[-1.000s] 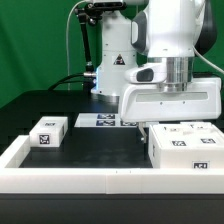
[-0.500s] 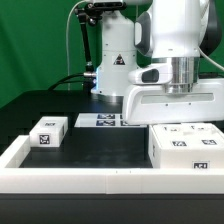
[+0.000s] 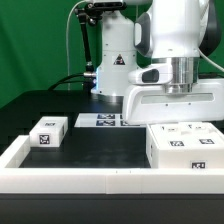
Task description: Assemble cabinet
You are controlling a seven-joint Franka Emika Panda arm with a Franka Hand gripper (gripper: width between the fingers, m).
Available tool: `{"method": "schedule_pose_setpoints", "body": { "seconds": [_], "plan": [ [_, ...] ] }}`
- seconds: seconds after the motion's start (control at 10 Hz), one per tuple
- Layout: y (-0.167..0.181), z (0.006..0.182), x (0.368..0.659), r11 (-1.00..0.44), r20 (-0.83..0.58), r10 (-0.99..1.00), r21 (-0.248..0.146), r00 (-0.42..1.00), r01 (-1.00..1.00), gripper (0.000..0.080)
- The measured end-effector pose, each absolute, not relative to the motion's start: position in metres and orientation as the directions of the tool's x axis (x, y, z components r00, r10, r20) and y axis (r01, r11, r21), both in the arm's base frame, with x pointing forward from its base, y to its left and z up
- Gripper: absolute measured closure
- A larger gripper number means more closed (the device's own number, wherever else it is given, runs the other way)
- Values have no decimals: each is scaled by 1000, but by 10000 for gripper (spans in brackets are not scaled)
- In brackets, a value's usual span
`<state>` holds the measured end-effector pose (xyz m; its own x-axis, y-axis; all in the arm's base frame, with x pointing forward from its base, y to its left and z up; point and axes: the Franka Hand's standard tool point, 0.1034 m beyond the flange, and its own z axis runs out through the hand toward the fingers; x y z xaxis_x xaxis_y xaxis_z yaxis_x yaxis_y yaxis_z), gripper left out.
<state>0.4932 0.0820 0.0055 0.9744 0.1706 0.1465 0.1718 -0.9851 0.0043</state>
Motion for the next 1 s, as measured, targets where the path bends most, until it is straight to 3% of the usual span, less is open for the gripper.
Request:
{"method": "schedule_pose_setpoints", "body": {
  "seconds": [0.2,0.3,0.4,0.7,1.0],
  "plan": [
    [83,9,493,-985,148,174,4,974,175,611],
    [83,19,493,-980,138,197,6,971,198,652],
    [84,36,494,-973,145,230,10,962,231,767],
    [85,67,495,-972,131,233,7,964,234,797],
    [85,62,493,-972,128,233,7,964,234,798]
  ]
}}
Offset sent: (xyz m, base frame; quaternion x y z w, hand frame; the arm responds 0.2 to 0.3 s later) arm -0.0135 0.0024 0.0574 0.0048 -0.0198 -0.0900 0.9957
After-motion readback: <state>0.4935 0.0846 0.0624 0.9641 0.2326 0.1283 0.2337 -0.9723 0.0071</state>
